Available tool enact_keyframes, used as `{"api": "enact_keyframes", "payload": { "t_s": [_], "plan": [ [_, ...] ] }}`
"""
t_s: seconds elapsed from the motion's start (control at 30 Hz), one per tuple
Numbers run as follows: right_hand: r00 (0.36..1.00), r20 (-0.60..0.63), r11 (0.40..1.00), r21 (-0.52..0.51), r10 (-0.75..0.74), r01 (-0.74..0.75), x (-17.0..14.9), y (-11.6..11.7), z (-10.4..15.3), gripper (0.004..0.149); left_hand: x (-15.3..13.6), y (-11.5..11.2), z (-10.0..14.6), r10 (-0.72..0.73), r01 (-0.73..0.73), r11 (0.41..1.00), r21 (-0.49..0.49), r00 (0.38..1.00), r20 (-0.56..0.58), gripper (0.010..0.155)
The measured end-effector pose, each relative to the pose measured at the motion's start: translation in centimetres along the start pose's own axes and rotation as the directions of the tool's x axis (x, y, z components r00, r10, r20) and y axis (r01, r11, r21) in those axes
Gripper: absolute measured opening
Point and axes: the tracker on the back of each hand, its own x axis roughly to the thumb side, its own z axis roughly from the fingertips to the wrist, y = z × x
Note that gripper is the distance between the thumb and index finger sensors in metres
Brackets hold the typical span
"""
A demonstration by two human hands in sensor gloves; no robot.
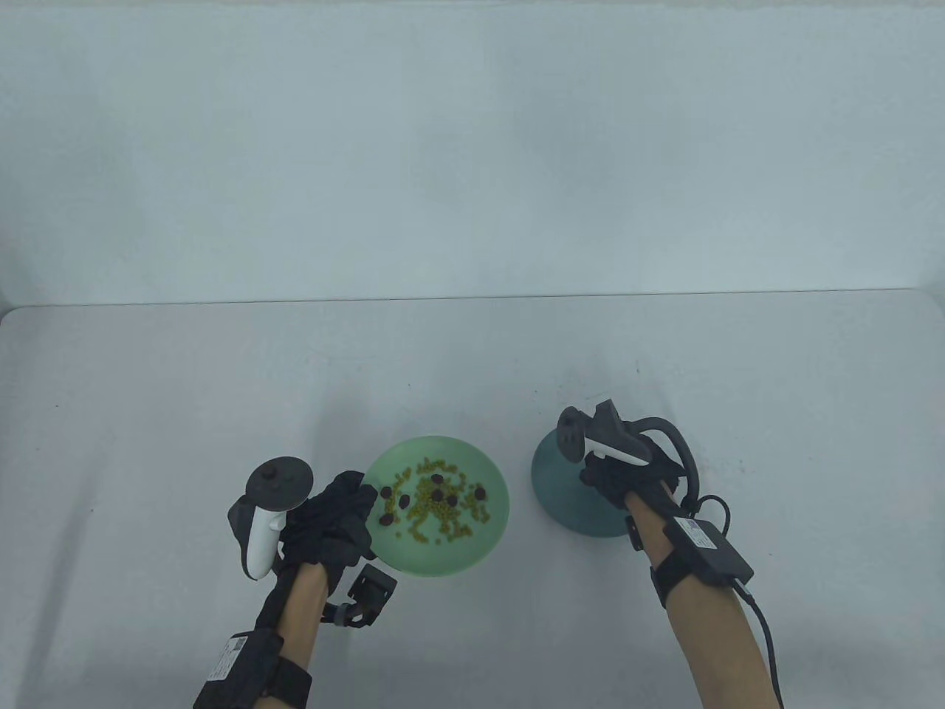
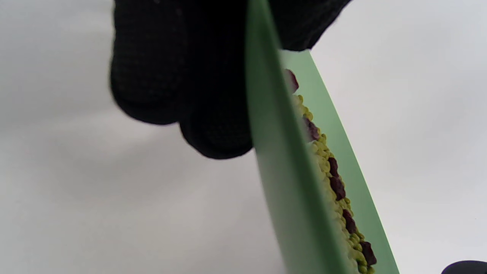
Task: Pick cranberries with hand pinch into plate
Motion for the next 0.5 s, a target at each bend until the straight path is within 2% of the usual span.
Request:
{"api": "enact_keyframes", "payload": {
  "t_s": [0.23,0.5],
  "plan": [
    [1.0,-0.012,1.0,-0.02,0.011,-0.012,-0.3,-0.8,0.4,0.049,0.0,0.1,-0.1,0.002,-0.002,1.0,-0.001,1.0,0.003,0.047],
    [0.999,-0.007,0.995,-0.084,0.044,-0.045,-0.8,-3.8,2.6,0.049,0.0,0.2,-0.1,0.01,-0.01,1.0,0.001,1.0,0.011,0.047]
  ]
}}
